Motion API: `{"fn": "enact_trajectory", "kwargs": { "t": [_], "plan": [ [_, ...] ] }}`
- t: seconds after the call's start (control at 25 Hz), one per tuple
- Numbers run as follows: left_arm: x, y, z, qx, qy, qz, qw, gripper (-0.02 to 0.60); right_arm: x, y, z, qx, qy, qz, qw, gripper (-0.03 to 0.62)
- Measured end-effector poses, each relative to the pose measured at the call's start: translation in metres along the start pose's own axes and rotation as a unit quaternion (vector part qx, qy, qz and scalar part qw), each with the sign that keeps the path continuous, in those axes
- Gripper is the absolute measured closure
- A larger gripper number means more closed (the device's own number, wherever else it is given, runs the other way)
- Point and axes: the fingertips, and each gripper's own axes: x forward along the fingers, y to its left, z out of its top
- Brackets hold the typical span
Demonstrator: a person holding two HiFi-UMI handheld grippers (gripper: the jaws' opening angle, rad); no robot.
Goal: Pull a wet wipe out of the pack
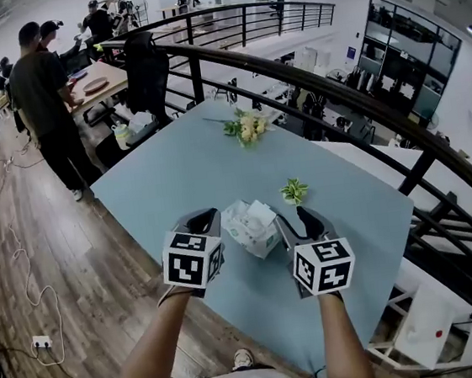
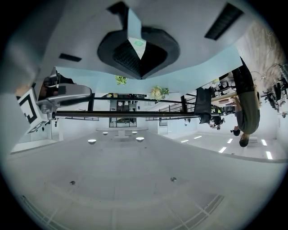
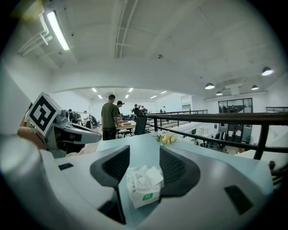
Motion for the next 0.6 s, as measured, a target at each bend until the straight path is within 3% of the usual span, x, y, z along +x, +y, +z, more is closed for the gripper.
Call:
{"fn": "enact_trajectory", "kwargs": {
  "t": [0.6],
  "plan": [
    [0.04, 0.013, 0.007, 0.005, -0.002, -0.015, 0.9999, 0.584, 0.03, -0.024, 0.002, 0.007, -0.002, -0.019, 1.0, 0.404]
  ]
}}
